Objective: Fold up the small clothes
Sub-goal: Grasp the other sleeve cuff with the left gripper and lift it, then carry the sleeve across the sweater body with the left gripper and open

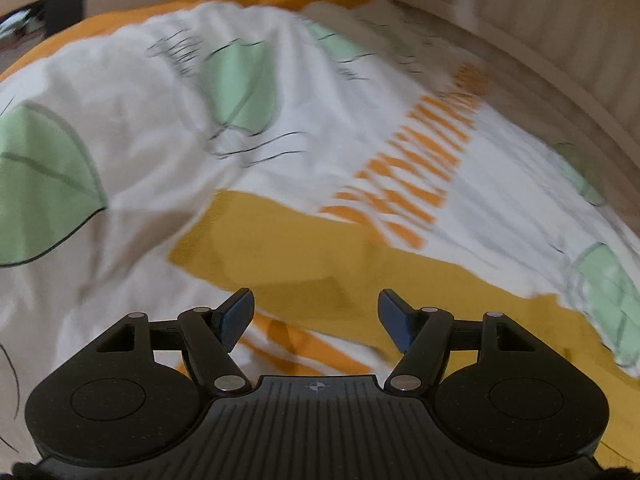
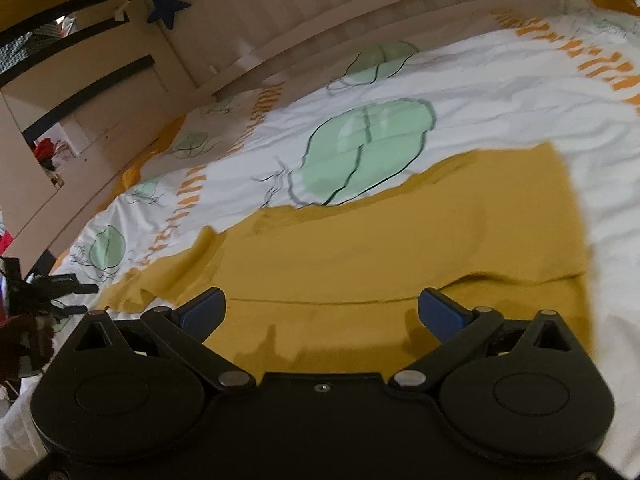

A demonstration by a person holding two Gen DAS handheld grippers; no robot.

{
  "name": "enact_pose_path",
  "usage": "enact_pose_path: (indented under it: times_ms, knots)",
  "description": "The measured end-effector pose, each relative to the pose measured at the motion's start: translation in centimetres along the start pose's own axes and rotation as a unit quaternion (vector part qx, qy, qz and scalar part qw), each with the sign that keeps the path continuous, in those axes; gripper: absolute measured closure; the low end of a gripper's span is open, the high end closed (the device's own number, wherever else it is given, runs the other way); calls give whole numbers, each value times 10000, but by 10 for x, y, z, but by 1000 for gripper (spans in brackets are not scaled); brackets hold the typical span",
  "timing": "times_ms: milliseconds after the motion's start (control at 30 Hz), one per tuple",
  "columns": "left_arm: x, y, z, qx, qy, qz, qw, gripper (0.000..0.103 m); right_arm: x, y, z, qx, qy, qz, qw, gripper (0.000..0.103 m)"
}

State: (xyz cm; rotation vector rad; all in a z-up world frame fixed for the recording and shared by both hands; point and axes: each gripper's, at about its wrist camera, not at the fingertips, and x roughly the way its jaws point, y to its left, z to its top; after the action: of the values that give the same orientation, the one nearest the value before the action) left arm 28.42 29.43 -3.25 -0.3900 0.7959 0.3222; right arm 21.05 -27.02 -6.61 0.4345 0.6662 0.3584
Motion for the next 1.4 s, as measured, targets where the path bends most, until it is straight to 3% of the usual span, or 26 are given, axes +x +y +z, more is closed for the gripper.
enact_pose_path:
  times_ms: [267,600,633,667,700,733,800,1100,1400]
  knots:
    - [26,48,2,-1024,167,-149,9945,36,42,45,-22,-129,430,390,9982,1]
    - [47,69,15,-1496,31,-618,9868,37,64,77,-30,-220,550,635,9962,1]
    - [46,69,16,-1456,5,-652,9872,52,65,79,-30,-241,562,634,9961,1]
    - [45,68,16,-1423,-30,-636,9878,77,65,80,-30,-261,573,631,9960,1]
    - [45,68,16,-1424,-41,-590,9880,88,64,80,-30,-279,584,621,9960,1]
    - [45,67,16,-1453,-50,-586,9876,95,63,80,-30,-295,591,607,9960,1]
    - [39,64,17,-1449,-170,-765,9863,97,61,78,-28,-316,591,565,9961,1]
    - [-13,-6,32,-688,-674,-1308,9867,97,41,57,-10,-366,526,246,9976,0]
    - [-63,-114,28,63,-878,-2127,9732,97,6,22,4,-440,463,-230,9977,1]
